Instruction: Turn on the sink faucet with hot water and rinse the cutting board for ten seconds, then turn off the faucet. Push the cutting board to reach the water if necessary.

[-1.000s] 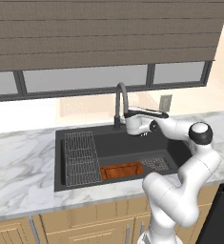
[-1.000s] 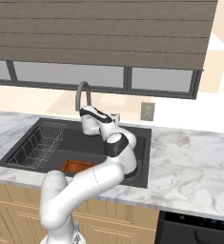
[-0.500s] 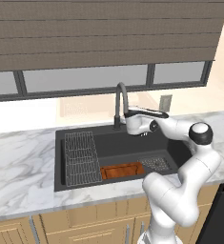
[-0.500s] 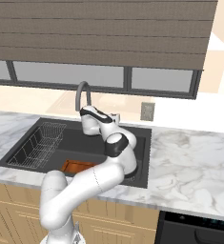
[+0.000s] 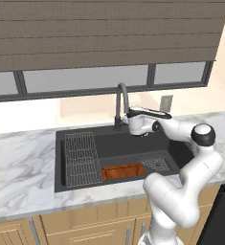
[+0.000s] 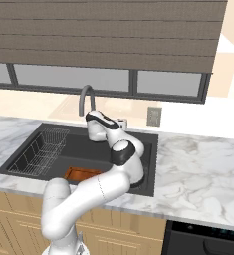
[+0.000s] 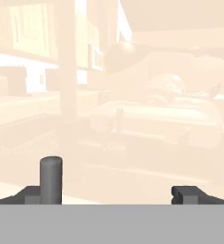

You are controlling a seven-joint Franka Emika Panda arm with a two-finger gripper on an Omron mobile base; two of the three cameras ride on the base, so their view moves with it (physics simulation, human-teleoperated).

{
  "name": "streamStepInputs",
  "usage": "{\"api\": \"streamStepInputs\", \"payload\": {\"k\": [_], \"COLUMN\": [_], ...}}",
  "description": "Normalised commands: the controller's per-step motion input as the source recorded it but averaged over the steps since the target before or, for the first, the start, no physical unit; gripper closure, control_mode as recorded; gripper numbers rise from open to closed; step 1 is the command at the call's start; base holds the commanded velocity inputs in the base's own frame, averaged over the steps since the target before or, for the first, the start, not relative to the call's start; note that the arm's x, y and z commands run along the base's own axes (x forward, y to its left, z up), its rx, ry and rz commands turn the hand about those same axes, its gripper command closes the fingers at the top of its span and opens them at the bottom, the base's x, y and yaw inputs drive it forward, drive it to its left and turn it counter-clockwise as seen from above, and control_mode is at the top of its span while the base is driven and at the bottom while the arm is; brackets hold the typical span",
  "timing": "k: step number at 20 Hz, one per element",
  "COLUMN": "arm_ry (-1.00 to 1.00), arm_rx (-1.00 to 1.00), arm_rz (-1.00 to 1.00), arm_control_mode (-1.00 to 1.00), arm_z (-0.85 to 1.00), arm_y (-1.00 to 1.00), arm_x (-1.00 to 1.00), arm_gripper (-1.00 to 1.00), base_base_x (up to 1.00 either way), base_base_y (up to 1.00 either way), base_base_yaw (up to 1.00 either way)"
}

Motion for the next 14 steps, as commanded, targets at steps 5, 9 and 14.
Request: {"api": "streamStepInputs", "payload": {"k": [5, 9, 14], "arm_ry": [0.00, 0.00, 0.00], "arm_rx": [0.03, 0.02, 0.02], "arm_rz": [0.00, 0.00, 0.00], "arm_control_mode": [-1.00, -1.00, -1.00], "arm_z": [0.00, 0.00, 0.00], "arm_y": [-0.11, -0.10, -0.16], "arm_x": [0.00, 0.00, -0.01], "arm_gripper": [-1.00, -1.00, -1.00], "base_base_x": [0.00, 0.00, 0.00], "base_base_y": [0.00, 0.00, 0.00], "base_base_yaw": [0.00, 0.00, 0.00]}}
